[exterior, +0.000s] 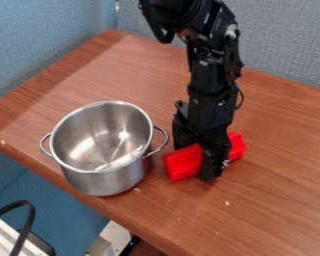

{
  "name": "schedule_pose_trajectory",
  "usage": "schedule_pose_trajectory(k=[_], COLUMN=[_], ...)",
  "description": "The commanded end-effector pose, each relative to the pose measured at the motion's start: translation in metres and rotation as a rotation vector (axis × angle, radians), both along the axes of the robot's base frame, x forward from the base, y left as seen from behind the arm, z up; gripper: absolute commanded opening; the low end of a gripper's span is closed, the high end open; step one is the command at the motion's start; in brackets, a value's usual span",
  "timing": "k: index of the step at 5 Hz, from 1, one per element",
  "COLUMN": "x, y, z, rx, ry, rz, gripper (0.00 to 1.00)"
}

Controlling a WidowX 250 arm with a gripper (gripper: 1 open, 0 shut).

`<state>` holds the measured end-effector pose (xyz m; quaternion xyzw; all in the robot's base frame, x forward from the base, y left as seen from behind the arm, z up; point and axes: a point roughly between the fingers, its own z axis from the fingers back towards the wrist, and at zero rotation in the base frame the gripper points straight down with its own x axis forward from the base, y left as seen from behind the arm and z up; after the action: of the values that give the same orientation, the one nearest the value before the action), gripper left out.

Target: Move the red object from the metal pot to the table

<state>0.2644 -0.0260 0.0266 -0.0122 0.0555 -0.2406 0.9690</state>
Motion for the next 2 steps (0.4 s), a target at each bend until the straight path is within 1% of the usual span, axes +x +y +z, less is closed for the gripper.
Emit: schedule_pose_trajectory(k=[1,2], x=[0.0043,0.0023], y=[-0.0020,-0.0024], z=[0.0116,0.0110], rx=[0.008,0.006], ry=[-0.065,-0.063], rz=[-0.016,-0.017], gripper=[0.00,1.00])
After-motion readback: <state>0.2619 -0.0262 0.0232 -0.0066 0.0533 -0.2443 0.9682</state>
